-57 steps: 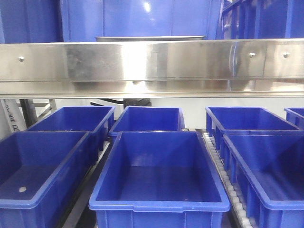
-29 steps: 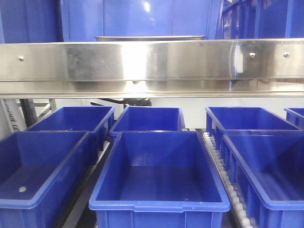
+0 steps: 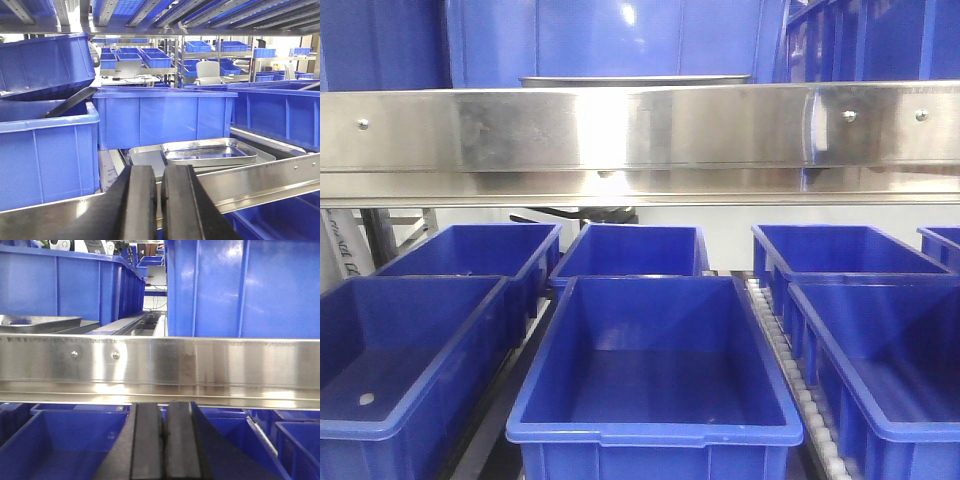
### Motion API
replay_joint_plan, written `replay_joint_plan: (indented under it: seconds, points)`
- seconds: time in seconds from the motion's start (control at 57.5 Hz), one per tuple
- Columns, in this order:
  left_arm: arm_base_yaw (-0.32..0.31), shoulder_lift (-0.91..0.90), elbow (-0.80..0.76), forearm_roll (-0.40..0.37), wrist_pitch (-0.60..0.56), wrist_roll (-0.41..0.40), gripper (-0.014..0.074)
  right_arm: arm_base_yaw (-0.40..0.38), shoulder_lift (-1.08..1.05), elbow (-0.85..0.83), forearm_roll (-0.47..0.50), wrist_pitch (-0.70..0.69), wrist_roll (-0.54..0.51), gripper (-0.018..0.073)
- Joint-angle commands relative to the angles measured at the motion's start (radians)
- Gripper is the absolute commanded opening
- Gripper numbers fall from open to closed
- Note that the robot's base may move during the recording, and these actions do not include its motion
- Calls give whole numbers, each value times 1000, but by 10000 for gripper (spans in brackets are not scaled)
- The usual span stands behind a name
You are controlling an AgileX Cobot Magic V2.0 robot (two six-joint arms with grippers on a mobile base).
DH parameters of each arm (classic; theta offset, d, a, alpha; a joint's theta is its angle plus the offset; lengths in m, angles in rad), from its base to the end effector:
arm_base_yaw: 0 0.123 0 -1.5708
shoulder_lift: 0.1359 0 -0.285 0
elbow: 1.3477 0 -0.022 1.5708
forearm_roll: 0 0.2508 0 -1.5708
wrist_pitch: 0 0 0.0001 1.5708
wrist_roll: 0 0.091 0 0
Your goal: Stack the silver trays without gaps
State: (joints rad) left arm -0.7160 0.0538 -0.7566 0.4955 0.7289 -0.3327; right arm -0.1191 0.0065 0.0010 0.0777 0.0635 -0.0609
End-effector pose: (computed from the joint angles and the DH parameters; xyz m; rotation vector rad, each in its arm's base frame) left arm -0.0062 0.0437 0.3810 0.2919 1.4311 -0.3107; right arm 0.0568 -0.0063 0.2067 0.1016 1.5516 -0.0771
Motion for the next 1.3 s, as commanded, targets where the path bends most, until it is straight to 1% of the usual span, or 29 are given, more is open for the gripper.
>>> replay_joint_plan:
  seconds: [0.0, 0.191, 0.557, 0.678, 1.287]
  points:
    - [-6, -6, -1, 6, -13, 0, 22, 1, -7, -1, -9, -17, -14, -73]
    - [-6, -6, -1, 6, -13, 0, 22, -1, -7, -1, 40, -1, -14, -73]
    - [-6, -6, -1, 6, -13, 0, 22, -1, -7, -1, 40, 3, -10, -73]
    - [-6, -6, -1, 6, -13, 0, 22, -1, -7, -1, 38, 8, 23, -73]
    - [-6, -6, -1, 6, -13, 0, 22, -1, -7, -1, 38, 11, 23, -73]
